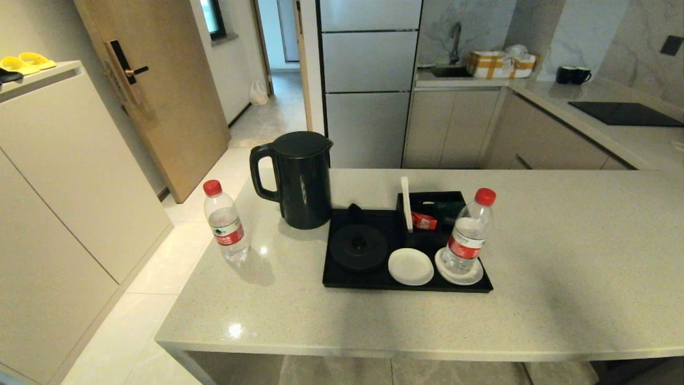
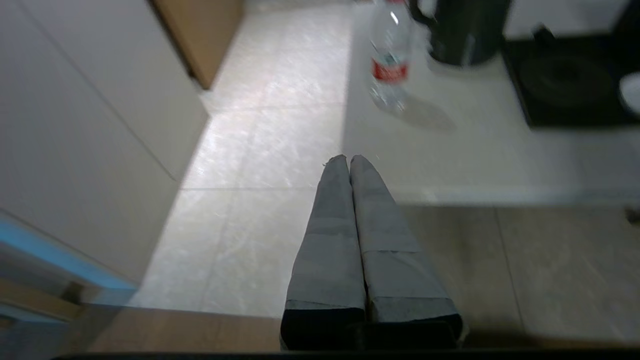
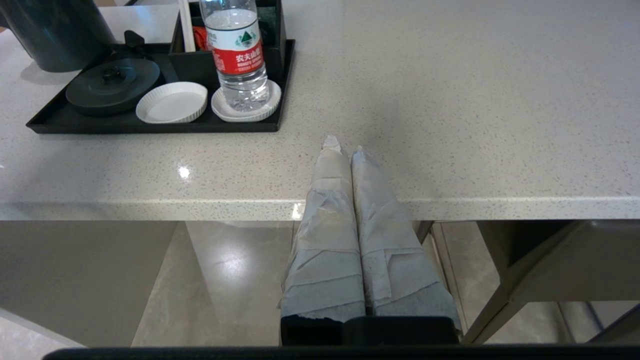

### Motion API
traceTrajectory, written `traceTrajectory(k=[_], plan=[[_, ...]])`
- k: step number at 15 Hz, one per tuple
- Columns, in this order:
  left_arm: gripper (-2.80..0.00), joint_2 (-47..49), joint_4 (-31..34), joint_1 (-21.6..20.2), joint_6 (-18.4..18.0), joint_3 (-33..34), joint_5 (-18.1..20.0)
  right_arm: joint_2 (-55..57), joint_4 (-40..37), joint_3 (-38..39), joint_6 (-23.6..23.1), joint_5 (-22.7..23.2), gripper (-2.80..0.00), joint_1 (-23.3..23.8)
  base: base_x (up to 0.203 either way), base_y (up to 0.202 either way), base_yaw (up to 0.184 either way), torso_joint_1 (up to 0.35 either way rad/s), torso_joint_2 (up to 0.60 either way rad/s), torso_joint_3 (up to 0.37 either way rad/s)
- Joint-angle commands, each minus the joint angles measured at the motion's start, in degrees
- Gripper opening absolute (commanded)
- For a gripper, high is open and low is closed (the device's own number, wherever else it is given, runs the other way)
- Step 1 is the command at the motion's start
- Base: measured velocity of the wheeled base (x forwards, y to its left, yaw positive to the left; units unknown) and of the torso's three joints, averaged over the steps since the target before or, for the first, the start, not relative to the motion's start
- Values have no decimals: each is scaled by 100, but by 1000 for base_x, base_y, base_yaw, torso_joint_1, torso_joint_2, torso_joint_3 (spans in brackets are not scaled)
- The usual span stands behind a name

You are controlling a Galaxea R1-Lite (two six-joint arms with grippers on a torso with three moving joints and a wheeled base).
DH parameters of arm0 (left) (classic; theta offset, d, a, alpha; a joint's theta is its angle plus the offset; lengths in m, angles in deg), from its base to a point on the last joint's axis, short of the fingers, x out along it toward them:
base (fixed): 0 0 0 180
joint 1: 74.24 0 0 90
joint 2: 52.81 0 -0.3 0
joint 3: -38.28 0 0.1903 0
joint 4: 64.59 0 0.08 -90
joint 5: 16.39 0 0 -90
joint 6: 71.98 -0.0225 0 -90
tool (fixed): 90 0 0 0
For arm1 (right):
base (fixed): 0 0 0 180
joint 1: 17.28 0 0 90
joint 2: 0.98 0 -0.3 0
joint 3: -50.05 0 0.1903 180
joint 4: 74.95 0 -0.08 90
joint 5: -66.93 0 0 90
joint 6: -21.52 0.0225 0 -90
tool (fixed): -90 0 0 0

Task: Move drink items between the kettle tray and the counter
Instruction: Return the bottled water to its original position

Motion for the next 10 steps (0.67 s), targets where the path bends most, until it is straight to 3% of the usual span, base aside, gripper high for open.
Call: traceTrajectory(k=[1, 4, 7, 10], plan=[[-280, -772, -34, 1, -11, 773, 184, -9, 0, 0, 4, 0, -280, -7, 0, 0, 0, 0, 0, 0], [-280, -1146, -702, 0, -45, 2020, 427, -9, 0, -7, 4, 0, -280, 1, 0, 0, 0, 0, 0, 0], [-280, -1214, -2277, 0, -94, 3287, 344, -9, 0, 0, -4, 0, -280, 2, 0, 0, 0, 0, 0, 0], [-280, -1235, -3553, -1, 57, 4356, 598, -9, 0, 0, -4, 0, -280, -6, 0, 0, 0, 0, 0, 0]])
